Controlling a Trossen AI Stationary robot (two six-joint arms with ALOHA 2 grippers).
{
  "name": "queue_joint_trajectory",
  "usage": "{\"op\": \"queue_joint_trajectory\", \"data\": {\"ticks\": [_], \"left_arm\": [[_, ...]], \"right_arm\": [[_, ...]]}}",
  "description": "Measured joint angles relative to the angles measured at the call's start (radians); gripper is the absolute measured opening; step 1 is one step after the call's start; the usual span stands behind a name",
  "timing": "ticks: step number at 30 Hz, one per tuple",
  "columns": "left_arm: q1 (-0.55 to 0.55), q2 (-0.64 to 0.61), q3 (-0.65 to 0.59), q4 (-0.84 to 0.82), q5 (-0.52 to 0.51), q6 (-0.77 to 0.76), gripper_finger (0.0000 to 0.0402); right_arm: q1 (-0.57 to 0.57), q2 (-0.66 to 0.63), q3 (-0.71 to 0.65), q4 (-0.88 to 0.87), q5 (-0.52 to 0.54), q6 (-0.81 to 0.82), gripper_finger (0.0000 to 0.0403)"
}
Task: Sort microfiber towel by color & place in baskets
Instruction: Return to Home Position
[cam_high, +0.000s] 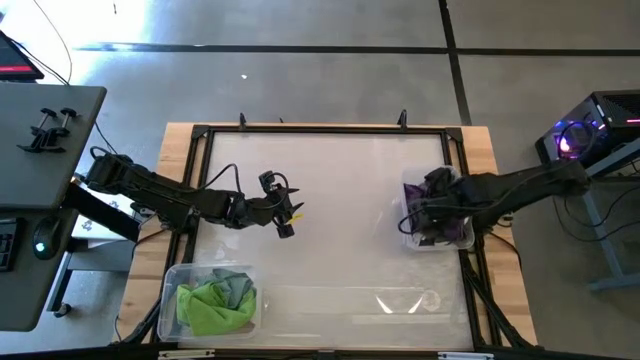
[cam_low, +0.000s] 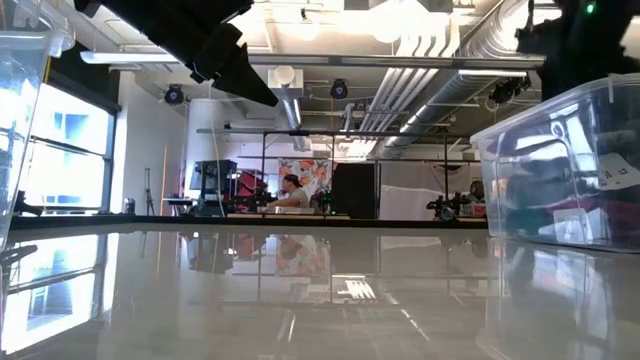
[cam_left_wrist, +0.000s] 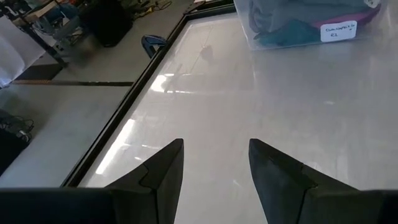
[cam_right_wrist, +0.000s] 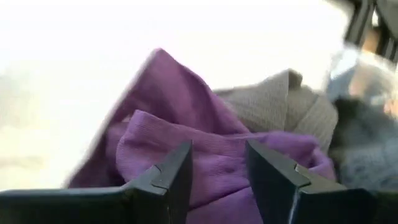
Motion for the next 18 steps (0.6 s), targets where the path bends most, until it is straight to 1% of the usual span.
{"op": "queue_joint_trajectory", "data": {"ticks": [3, 5, 6, 8, 11, 13, 15, 18], "left_arm": [[-0.002, 0.0, 0.0, 0.006, 0.029, -0.012, 0.017], [-0.002, 0.0, 0.0, 0.021, 0.063, -0.015, 0.017], [-0.002, 0.0, 0.0, 0.027, 0.079, -0.015, 0.017], [-0.002, 0.0, 0.0, 0.037, 0.101, -0.008, 0.017], [-0.002, 0.001, 0.0, 0.063, 0.106, 0.001, 0.017], [-0.002, 0.001, 0.0, 0.074, 0.105, 0.002, 0.017], [-0.002, 0.001, 0.0, 0.081, 0.105, 0.007, 0.017], [-0.002, 0.001, 0.0, 0.105, 0.105, 0.027, 0.017]], "right_arm": [[0.046, 0.0, 0.049, 0.026, 0.045, -0.112, 0.0141], [0.08, 0.0, 0.065, 0.072, 0.105, -0.178, 0.0141], [0.096, 0.0, 0.065, 0.109, 0.132, -0.214, 0.0141], [0.124, -0.007, 0.054, 0.236, 0.145, -0.326, 0.0141], [0.152, -0.028, -0.004, 0.479, 0.086, -0.57, 0.0141], [0.151, -0.058, -0.059, 0.663, 0.037, -0.694, 0.0141], [0.127, -0.097, -0.127, 0.865, -0.012, -0.799, 0.0141], [0.068, -0.141, -0.259, 1.197, -0.125, -0.951, 0.0141]]}}
